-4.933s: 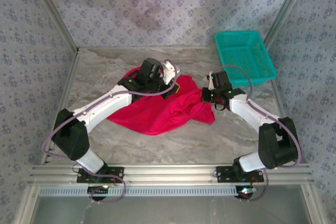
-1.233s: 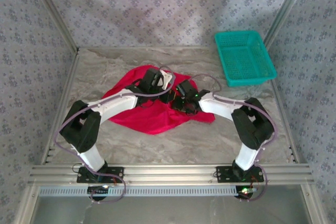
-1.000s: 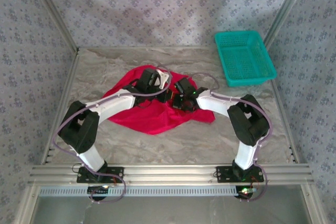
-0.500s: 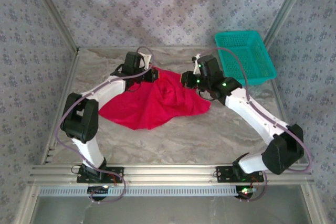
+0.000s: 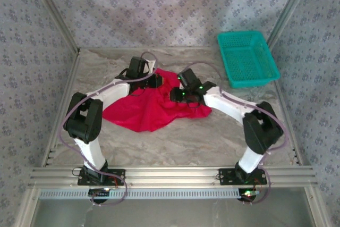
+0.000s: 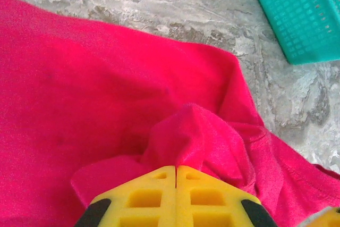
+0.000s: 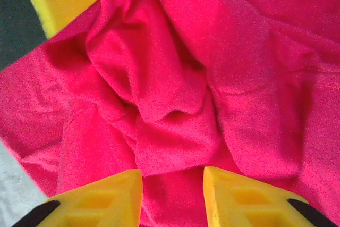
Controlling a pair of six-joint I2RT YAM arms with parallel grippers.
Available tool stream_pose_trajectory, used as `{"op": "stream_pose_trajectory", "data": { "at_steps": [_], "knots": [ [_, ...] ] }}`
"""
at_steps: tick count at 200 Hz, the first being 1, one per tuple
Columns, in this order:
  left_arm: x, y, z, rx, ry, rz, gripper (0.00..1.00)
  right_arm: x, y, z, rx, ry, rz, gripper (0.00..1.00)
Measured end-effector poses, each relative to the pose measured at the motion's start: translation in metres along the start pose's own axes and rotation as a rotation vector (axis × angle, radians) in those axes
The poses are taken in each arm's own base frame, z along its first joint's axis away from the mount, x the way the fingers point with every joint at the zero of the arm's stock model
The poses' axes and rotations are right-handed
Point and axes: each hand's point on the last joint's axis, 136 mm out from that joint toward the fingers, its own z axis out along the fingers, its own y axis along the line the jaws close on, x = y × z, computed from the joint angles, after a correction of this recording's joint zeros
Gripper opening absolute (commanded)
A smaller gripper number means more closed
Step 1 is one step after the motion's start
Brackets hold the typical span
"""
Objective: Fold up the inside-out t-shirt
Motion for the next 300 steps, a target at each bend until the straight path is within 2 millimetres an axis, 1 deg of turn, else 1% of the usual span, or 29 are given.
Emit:
{"op": "stream_pose_trajectory", "data": {
  "at_steps": [12, 31, 58, 91, 118, 150, 164, 183, 196, 210, 218, 223, 232, 240, 255, 268, 280, 300],
  "knots": [
    [0.003, 0.002, 0.001, -0.003, 0.007, -0.003, 0.00, -0.005, 0.007, 0.011, 0.015, -0.004, -0.010, 0.41],
    [0.004, 0.002, 0.001, -0.004, 0.007, -0.004, 0.00, -0.017, 0.014, 0.020, 0.031, -0.023, -0.011, 0.46],
    [0.005, 0.003, 0.001, -0.004, 0.009, -0.004, 0.00, -0.032, 0.016, 0.032, 0.064, -0.043, -0.005, 0.45],
    [0.008, 0.011, 0.001, -0.027, 0.008, -0.013, 0.00, -0.034, 0.010, 0.048, 0.108, -0.013, 0.000, 0.30],
    [0.009, 0.009, 0.001, -0.016, 0.013, -0.012, 0.00, -0.031, 0.005, 0.052, 0.133, 0.011, -0.001, 0.00],
    [0.008, 0.007, -0.001, -0.011, 0.011, -0.011, 0.00, -0.032, 0.003, 0.045, 0.145, 0.021, 0.003, 0.00],
    [0.007, 0.006, -0.002, -0.010, 0.008, -0.010, 0.00, -0.034, 0.005, 0.034, 0.140, 0.017, -0.005, 0.00],
    [0.006, 0.007, -0.002, -0.010, 0.006, -0.011, 0.00, -0.045, 0.017, 0.004, 0.105, -0.019, -0.016, 0.00],
    [0.003, 0.006, -0.003, -0.005, 0.003, -0.011, 0.00, -0.056, 0.029, -0.027, 0.057, -0.071, -0.022, 0.00],
    [-0.002, 0.002, -0.005, 0.011, -0.005, -0.009, 0.00, -0.067, 0.041, -0.069, -0.005, -0.136, -0.024, 0.00],
    [-0.007, -0.003, -0.006, 0.031, -0.010, -0.009, 0.00, -0.070, 0.043, -0.090, -0.034, -0.169, -0.021, 0.00],
    [-0.009, -0.007, -0.007, 0.046, -0.014, -0.006, 0.00, -0.070, 0.042, -0.100, -0.048, -0.183, -0.019, 0.00],
    [-0.016, -0.019, -0.009, 0.085, -0.025, 0.003, 0.00, -0.069, 0.036, -0.118, -0.062, -0.209, -0.007, 0.00],
    [-0.020, -0.028, -0.010, 0.111, -0.035, 0.010, 0.00, -0.067, 0.027, -0.127, -0.067, -0.222, 0.006, 0.00],
    [-0.022, -0.038, -0.010, 0.138, -0.040, 0.017, 0.00, -0.059, 0.004, -0.130, -0.055, -0.226, 0.042, 0.00],
    [-0.019, -0.042, -0.009, 0.144, -0.035, 0.012, 0.00, -0.051, -0.021, -0.120, -0.030, -0.211, 0.082, 0.00],
    [-0.017, -0.047, -0.007, 0.147, -0.029, 0.012, 0.00, -0.041, -0.045, -0.103, -0.002, -0.187, 0.119, 0.00],
    [-0.012, -0.054, -0.004, 0.150, -0.021, 0.028, 0.19, -0.021, -0.081, -0.068, 0.025, -0.113, 0.192, 0.00]
  ]
}}
